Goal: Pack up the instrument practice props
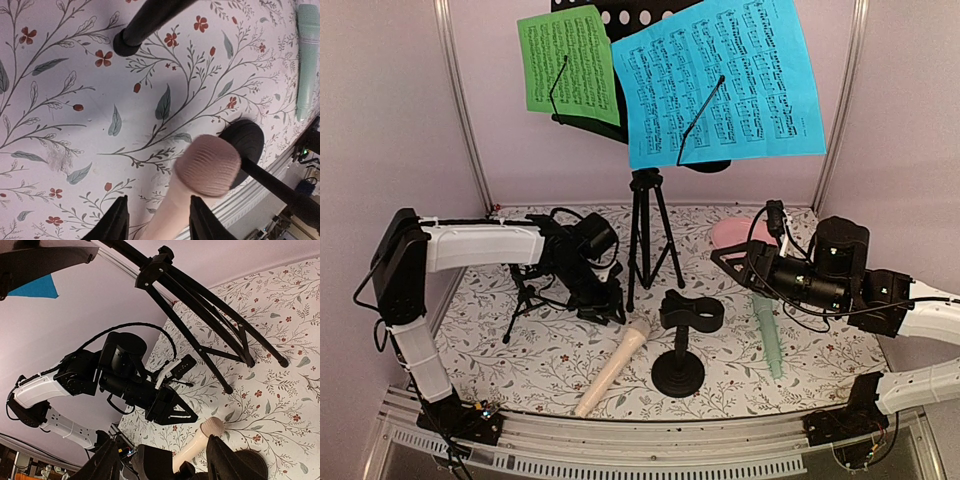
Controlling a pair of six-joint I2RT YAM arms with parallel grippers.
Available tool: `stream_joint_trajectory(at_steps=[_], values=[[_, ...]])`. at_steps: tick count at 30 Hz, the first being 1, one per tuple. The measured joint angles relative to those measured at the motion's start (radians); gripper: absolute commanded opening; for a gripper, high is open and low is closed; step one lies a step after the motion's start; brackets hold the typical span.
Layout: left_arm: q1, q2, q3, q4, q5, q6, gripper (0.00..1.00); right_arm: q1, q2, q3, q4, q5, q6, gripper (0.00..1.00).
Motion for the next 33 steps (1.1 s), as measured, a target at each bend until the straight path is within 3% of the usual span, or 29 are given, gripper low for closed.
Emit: stream_joint_trajectory(at_steps=[13, 33], values=[[0.034, -0.032, -0.061, 0.082, 0.038, -0.068, 0.45, 0.000, 0.001, 0.003, -0.018, 0.001, 0.004, 0.61], [0.039, -0.146, 0.008, 0.110, 0.041, -0.055, 0.47, 0.000, -0.020, 0.010, -0.023, 0.042, -0.038, 0.63]])
